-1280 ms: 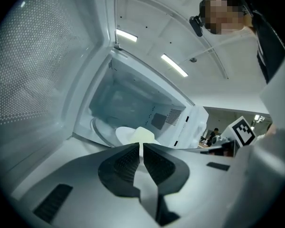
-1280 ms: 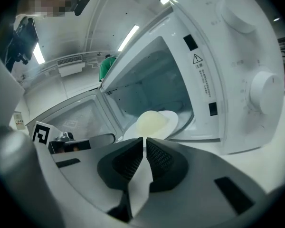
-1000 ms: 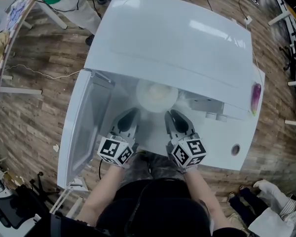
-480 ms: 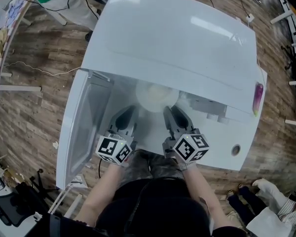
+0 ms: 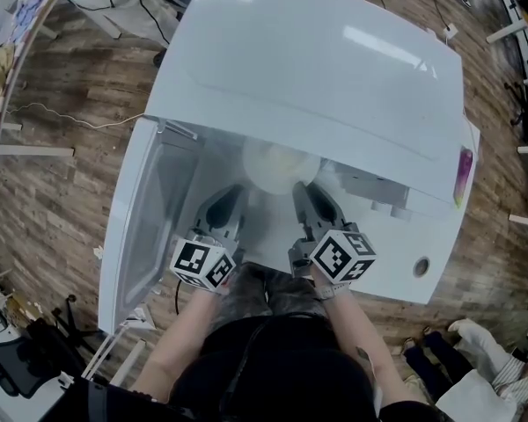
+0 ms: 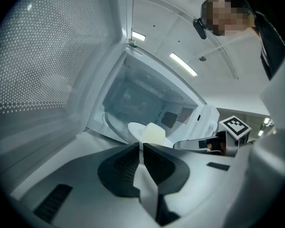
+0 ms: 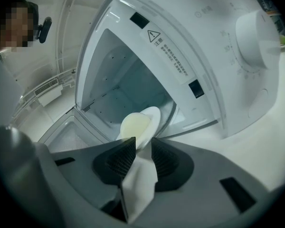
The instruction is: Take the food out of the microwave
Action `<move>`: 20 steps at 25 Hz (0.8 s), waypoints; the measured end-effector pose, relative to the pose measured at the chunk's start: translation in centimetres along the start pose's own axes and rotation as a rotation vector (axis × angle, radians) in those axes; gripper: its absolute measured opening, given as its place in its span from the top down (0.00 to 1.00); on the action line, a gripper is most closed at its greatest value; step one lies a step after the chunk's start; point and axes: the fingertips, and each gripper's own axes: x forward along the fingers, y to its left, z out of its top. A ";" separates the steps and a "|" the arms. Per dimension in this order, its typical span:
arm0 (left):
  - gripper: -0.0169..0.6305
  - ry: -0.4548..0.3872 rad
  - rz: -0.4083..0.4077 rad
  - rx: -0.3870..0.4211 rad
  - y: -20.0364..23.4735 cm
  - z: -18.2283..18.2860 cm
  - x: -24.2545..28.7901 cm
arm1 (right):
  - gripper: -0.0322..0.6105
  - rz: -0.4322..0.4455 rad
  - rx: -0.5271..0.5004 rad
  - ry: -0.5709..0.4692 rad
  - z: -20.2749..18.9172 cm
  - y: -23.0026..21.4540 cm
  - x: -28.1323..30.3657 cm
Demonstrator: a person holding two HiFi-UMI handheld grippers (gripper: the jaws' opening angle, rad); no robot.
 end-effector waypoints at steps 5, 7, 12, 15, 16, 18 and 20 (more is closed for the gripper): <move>0.95 0.005 0.000 -0.002 -0.1 -0.4 -0.1 | 0.79 0.002 0.052 -0.009 0.0 -0.2 0.0; 0.95 0.004 -0.003 -0.003 -0.2 -0.4 -0.1 | 0.79 0.005 0.068 -0.012 0.0 -0.3 -0.1; 0.95 0.002 -0.034 -0.056 -0.5 -0.5 -0.2 | 0.80 0.008 0.103 -0.016 -0.2 -0.4 -0.5; 0.93 -0.003 -0.072 -0.107 -0.9 -0.6 -0.3 | 0.82 0.006 0.118 -0.023 -0.2 -0.6 -0.7; 0.88 -0.003 -0.086 -0.124 -1.0 -0.6 -0.2 | 0.82 0.006 0.121 -0.024 -0.2 -0.6 -0.8; 0.84 0.005 -0.107 -0.145 -1.3 -0.8 -0.1 | 0.82 0.007 0.128 -0.027 -0.2 -0.7 -0.9; 0.82 0.014 -0.122 -0.160 -1.6 -1.0 0.1 | 0.82 0.007 0.142 -0.030 -0.2 -0.7 -1.0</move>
